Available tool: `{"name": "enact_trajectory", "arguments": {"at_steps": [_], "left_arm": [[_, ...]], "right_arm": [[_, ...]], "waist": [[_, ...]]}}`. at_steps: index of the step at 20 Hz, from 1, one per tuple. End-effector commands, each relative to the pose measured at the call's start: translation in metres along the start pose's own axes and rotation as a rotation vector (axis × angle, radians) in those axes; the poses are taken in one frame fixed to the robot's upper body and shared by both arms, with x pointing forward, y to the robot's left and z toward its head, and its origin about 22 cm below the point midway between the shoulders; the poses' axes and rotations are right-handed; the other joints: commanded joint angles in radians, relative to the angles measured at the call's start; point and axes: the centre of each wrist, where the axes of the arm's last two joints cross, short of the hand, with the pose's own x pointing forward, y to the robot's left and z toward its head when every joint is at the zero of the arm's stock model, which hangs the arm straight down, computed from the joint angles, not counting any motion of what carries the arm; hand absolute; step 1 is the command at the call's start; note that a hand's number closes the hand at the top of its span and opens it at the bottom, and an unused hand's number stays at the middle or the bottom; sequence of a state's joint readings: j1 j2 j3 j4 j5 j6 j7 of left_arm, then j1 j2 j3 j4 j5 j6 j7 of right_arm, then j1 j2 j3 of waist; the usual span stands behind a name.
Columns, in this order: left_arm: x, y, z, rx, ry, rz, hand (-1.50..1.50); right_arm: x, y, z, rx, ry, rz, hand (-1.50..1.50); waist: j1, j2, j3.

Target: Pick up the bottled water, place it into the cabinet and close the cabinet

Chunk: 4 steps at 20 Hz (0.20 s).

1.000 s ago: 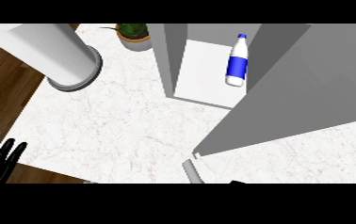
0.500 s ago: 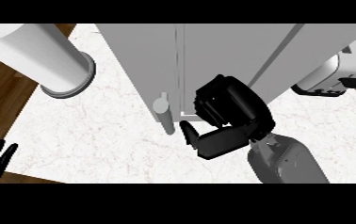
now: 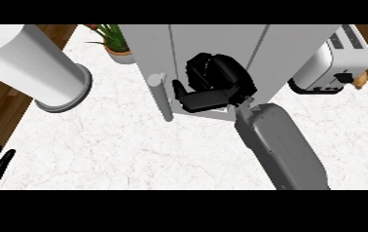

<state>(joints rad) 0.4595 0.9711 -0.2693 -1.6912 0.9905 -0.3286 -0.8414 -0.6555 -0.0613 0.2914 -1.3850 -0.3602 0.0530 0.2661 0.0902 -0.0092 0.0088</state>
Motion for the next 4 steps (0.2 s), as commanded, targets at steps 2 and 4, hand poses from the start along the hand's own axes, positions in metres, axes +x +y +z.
{"name": "enact_trajectory", "arguments": {"at_steps": [2,4], "left_arm": [[-0.005,-0.008,-0.001,-0.024,-0.045,0.04,-1.5],[-0.002,-0.014,0.007,-0.029,-0.02,0.032,-1.5]], "right_arm": [[0.014,-0.021,-0.043,-0.131,0.005,0.025,1.5],[-0.003,-0.026,-0.038,-0.136,0.004,0.043,1.5]], "waist": [[0.003,0.029,-0.01],[0.013,0.027,-0.008]]}}
